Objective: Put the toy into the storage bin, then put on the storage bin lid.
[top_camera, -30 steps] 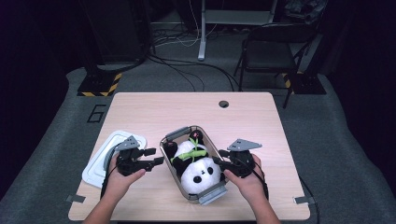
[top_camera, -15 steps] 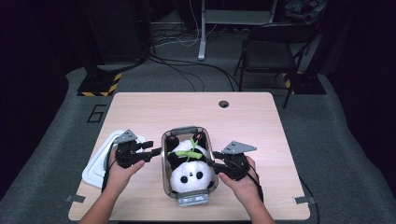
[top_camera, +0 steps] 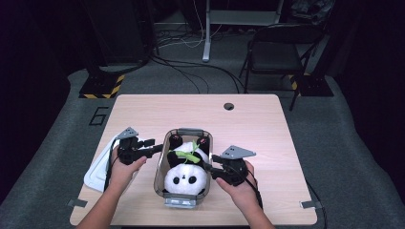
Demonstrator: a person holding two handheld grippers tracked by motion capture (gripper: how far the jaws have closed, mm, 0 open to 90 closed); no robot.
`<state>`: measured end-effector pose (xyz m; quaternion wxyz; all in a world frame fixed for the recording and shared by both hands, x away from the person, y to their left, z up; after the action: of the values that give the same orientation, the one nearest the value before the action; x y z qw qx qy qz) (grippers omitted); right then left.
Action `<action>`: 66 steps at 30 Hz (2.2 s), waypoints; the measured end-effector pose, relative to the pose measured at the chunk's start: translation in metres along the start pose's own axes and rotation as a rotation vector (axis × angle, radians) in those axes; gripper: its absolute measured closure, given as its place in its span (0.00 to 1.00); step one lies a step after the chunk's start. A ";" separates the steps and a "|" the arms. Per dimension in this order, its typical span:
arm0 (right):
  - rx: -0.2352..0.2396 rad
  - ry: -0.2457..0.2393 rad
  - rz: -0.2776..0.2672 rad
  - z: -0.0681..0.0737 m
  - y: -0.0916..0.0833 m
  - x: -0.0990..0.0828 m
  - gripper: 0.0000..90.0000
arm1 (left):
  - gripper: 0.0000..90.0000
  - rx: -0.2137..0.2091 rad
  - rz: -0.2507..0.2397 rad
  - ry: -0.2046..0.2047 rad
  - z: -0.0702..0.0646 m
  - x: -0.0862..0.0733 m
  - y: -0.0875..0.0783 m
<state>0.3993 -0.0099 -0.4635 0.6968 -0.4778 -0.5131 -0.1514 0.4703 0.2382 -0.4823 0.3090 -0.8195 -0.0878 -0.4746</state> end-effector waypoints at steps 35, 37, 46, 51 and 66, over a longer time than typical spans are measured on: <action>0.194 -0.075 -0.007 0.037 -0.001 0.008 0.55 | 0.49 0.225 0.025 -0.066 0.048 -0.044 -0.082; 0.186 -0.074 -0.010 0.033 -0.002 0.008 0.55 | 0.49 0.235 0.033 -0.073 0.052 -0.047 -0.085; 0.158 -0.036 -0.043 0.014 -0.009 0.013 0.55 | 0.59 0.303 0.037 -0.085 0.066 -0.057 -0.097; 0.152 -0.039 -0.035 0.012 -0.009 0.011 0.55 | 0.60 0.361 0.061 -0.084 0.077 -0.064 -0.102; 0.216 -0.130 -0.005 0.029 -0.003 0.000 0.55 | 0.60 0.405 0.098 -0.097 0.097 -0.078 -0.101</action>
<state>0.3807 0.0129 -0.4616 0.7091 -0.4076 -0.5717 -0.0655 0.4548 0.3876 -0.5395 0.4854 -0.7659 -0.1560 -0.3918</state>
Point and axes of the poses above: each handheld gripper's, and its own axes: y roughly forward along the jaws, x roughly out of its top, z roughly to its left, the point moved 8 cm from there along y, roughly forward along the jaws, and after that the axes turned 12 degrees about -x, right-handed, at the moved point
